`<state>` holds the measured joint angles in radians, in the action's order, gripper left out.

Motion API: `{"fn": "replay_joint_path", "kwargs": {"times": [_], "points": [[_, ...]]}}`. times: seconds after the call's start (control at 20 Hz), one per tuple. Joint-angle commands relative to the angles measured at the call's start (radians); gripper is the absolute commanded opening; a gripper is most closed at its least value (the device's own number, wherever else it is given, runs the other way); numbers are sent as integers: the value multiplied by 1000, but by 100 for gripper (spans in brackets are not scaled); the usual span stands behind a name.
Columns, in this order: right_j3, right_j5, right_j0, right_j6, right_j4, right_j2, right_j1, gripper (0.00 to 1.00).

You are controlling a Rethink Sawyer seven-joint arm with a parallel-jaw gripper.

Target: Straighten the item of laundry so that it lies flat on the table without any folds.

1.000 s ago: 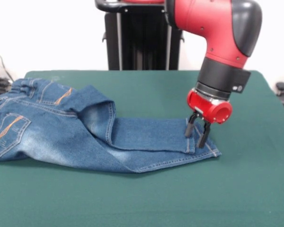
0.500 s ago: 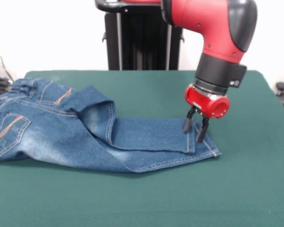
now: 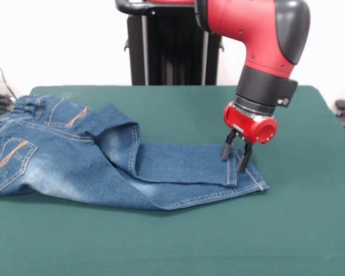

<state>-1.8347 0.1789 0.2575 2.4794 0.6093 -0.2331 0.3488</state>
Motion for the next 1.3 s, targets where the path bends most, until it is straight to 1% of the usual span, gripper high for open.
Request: {"fn": "replay_joint_path", "kwargs": {"times": [0.05, 0.1, 0.15, 0.3, 0.4, 0.75, 0.9, 1.05, 1.3], "points": [[-17, 32, -3, 174, -8, 102, -86, 100], [-16, 38, 3, 180, 0, 98, -87, 100], [-10, 41, 20, 175, 13, 81, -94, 0], [-10, 32, 40, 179, 41, 60, -96, 0], [-20, 40, 19, 194, 25, 84, -87, 0], [-37, 61, -7, 205, -7, 111, -77, 0], [-62, 59, -11, 210, -18, 116, -57, 0], [-122, 42, -10, 217, -37, 118, -4, 0], [-256, -14, -6, 219, -70, 116, 129, 0]]}}
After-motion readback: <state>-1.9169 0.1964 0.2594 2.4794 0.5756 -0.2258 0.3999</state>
